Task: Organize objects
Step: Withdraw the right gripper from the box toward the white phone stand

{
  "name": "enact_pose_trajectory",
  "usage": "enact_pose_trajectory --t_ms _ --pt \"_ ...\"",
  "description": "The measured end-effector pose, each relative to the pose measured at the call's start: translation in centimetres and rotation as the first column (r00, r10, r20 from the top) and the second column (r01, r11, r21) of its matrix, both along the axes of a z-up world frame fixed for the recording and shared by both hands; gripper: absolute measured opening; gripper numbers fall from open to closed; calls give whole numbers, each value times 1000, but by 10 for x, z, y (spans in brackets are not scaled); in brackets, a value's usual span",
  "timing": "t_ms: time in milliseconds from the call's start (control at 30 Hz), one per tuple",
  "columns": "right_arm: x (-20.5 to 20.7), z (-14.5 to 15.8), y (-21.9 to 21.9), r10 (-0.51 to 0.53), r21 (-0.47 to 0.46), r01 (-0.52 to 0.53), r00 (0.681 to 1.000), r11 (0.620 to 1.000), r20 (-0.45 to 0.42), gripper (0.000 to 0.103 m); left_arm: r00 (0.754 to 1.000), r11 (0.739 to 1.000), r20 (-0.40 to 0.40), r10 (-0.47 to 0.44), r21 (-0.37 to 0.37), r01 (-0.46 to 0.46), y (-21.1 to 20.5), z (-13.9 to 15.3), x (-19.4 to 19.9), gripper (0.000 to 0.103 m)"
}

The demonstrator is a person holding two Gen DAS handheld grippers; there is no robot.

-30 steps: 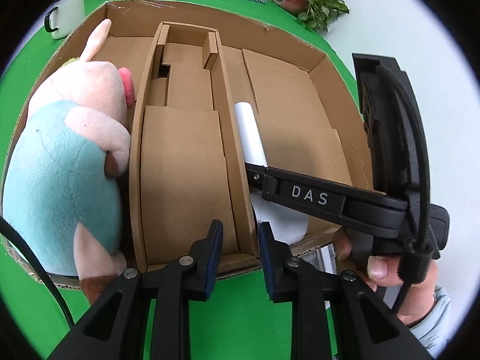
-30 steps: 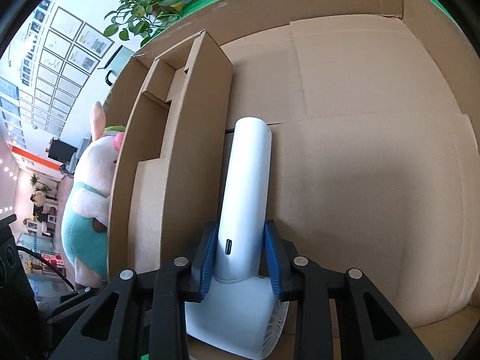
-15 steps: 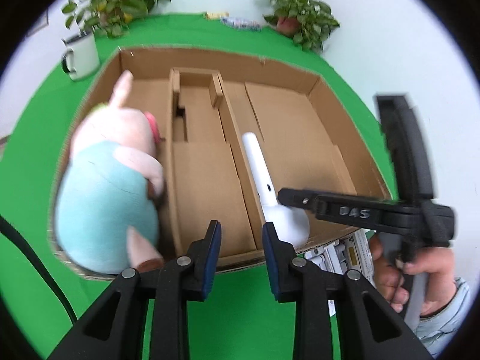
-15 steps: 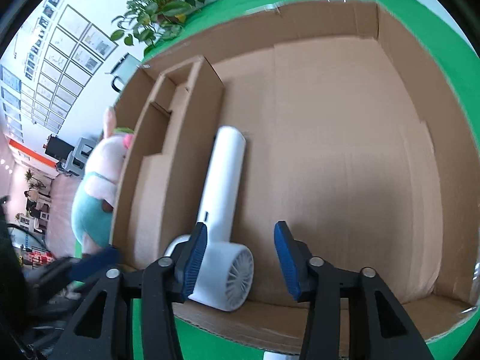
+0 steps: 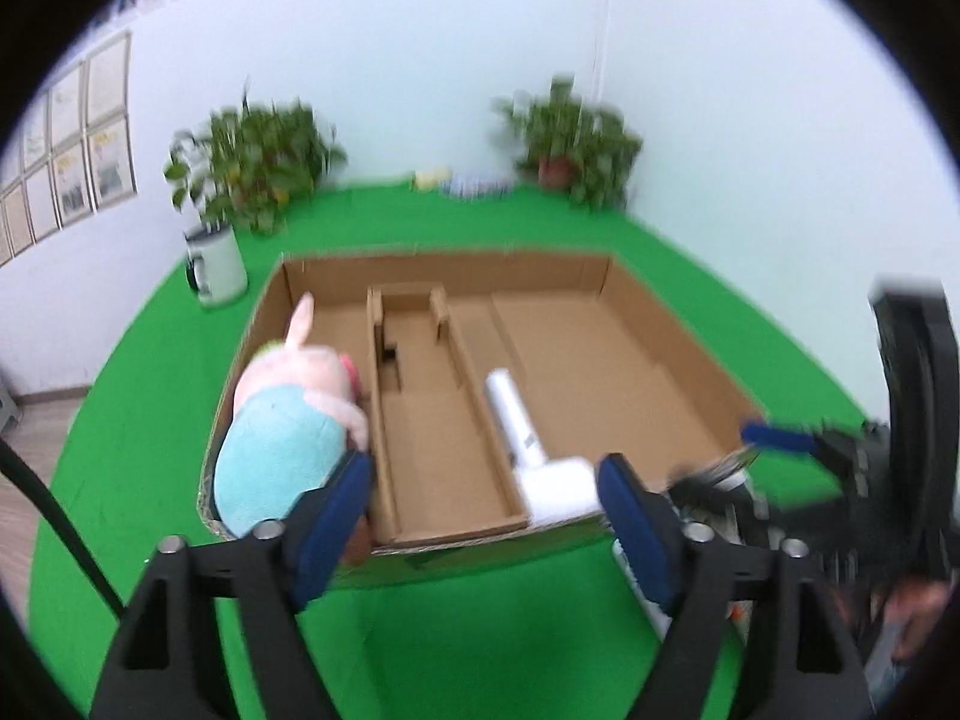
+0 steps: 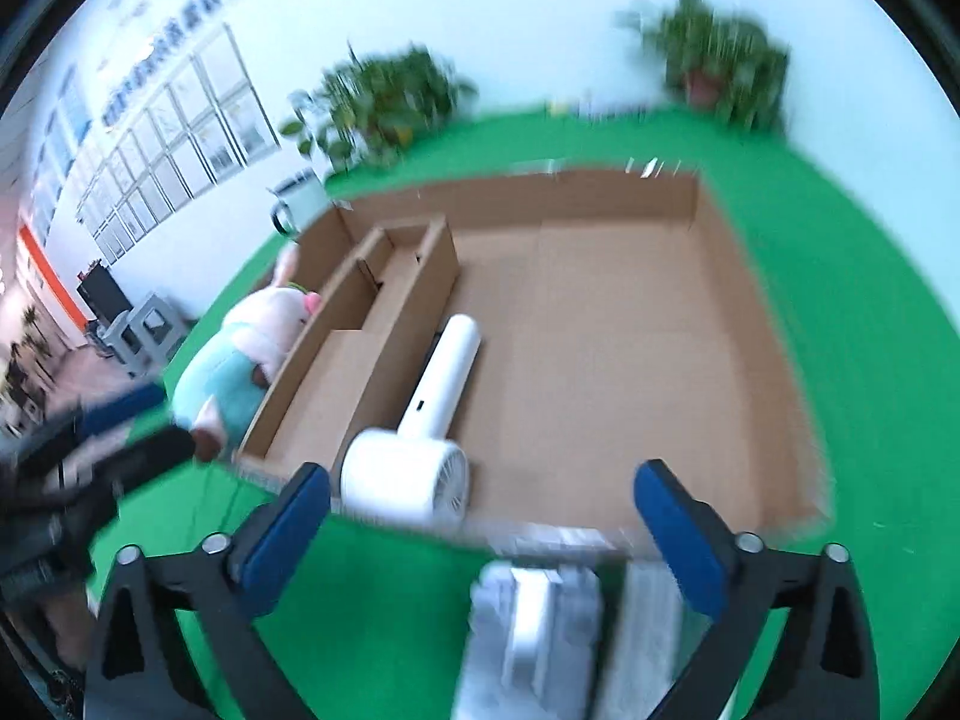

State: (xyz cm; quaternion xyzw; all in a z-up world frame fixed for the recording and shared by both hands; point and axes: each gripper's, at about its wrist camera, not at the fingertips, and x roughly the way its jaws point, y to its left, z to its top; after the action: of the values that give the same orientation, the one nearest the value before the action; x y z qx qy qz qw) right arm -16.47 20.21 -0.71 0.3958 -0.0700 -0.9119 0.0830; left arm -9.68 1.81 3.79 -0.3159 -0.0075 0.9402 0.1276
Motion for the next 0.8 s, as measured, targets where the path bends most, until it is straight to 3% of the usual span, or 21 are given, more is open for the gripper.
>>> enact_pose_trajectory --t_ms 67,200,333,433,567,800 --pt "27 1 4 13 22 -12 999 1000 -38 102 999 1000 -37 10 24 -9 3 1 10 80" --pt "82 -4 1 43 28 -40 993 999 -108 102 999 998 -33 22 59 -20 11 -13 20 80" --pt "109 -26 -18 149 -26 -151 986 988 -80 102 1000 1000 17 19 18 -19 23 -34 22 80" --pt "110 -50 -24 188 -67 -189 982 980 -22 102 998 1000 58 -8 29 7 28 -45 27 80" --pt "106 -67 -8 124 -31 -123 992 992 30 102 995 999 94 -27 44 23 30 -56 32 80" --pt "98 -73 28 40 65 -42 999 997 27 103 987 997 157 -40 66 30 30 -73 32 80"
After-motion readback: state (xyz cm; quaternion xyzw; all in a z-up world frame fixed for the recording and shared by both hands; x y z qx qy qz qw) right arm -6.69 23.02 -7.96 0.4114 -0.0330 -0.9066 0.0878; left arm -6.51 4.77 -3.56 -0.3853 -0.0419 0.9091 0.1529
